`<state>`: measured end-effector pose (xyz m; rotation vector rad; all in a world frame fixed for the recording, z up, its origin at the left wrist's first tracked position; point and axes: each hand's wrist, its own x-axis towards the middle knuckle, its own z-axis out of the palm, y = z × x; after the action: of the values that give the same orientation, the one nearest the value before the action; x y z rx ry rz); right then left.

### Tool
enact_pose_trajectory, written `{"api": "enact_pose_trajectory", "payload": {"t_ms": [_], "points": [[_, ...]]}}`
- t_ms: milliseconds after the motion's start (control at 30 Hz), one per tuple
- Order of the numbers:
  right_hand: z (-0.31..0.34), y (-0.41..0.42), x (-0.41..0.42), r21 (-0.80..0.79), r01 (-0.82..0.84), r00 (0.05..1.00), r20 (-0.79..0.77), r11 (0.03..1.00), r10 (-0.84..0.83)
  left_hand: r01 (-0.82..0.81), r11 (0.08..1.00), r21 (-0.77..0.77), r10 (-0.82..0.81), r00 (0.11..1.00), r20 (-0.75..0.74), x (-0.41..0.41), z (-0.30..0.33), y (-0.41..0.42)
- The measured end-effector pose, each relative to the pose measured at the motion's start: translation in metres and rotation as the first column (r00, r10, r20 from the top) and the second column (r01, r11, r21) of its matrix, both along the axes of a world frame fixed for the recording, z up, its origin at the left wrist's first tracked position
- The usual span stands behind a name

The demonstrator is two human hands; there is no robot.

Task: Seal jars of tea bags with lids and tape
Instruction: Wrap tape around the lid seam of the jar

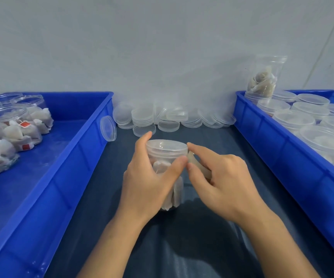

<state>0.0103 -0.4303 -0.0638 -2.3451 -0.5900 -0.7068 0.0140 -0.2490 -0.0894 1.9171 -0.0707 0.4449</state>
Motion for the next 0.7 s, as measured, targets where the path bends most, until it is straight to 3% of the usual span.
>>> {"api": "enact_pose_trajectory", "payload": {"t_ms": [100,267,433,700], "points": [[0.002,0.0,0.0,0.003,-0.039,0.997,-0.071,0.999,0.039,0.02,0.998,-0.058,-0.021,0.999,-0.026,0.003,-0.001,0.001],[0.008,-0.004,-0.002,-0.061,0.023,1.0,0.006,0.998,-0.023,0.104,0.984,-0.143,-0.113,0.992,-0.054,0.008,0.0,0.008],[0.005,-0.008,0.003,-0.094,0.106,0.994,-0.007,0.99,-0.107,0.157,0.973,-0.168,-0.169,0.984,-0.061,0.009,-0.002,0.011],[0.002,-0.003,0.005,-0.14,0.105,0.989,-0.091,0.985,-0.118,0.154,0.978,-0.141,-0.16,0.986,-0.033,0.006,-0.005,0.009]]}}
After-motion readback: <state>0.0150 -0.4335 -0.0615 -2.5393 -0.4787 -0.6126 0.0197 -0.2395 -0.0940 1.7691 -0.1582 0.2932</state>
